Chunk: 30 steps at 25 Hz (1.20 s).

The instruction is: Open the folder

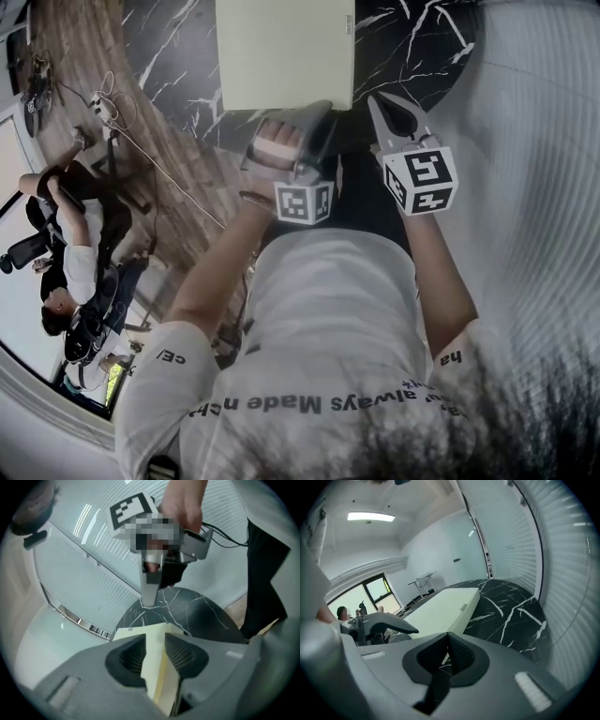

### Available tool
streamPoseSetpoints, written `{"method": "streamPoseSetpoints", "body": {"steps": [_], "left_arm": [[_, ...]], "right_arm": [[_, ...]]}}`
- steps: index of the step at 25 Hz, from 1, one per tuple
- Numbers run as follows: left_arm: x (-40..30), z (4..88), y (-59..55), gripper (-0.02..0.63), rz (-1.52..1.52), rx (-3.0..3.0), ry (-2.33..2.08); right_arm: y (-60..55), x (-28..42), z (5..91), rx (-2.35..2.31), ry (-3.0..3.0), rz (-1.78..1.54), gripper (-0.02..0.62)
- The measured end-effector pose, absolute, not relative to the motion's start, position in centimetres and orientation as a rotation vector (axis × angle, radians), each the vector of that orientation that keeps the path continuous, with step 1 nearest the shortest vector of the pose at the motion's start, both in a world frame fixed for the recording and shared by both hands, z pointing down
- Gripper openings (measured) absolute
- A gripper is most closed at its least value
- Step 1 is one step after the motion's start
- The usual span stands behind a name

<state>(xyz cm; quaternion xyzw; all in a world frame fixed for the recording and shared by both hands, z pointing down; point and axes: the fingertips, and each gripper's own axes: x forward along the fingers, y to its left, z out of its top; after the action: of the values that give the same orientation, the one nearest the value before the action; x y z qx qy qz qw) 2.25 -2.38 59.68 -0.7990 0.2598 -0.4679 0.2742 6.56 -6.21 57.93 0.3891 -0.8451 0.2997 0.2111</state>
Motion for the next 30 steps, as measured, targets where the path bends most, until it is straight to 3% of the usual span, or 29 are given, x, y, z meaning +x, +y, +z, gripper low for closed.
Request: {"method": "streamPoseSetpoints", "body": {"steps": [21,22,30], "left_arm": [[2.4,59.5,-2.8,0.132,-1.254,-2.156,0.696],[2.4,59.6,-2.9,0.132,-1.256,-2.154,0.698],[2.0,59.6,-3.2,0.132,-1.267,-2.150,0.707]], "right_arm": [[-7.1,4.6,61.9,1.003,-2.409,0.999,0.005],[-7.4,4.5,61.8,1.001,-2.420,1.021,0.042],[-7.9,4.5,62.7,0.927,-2.427,1.329,0.120]]}}
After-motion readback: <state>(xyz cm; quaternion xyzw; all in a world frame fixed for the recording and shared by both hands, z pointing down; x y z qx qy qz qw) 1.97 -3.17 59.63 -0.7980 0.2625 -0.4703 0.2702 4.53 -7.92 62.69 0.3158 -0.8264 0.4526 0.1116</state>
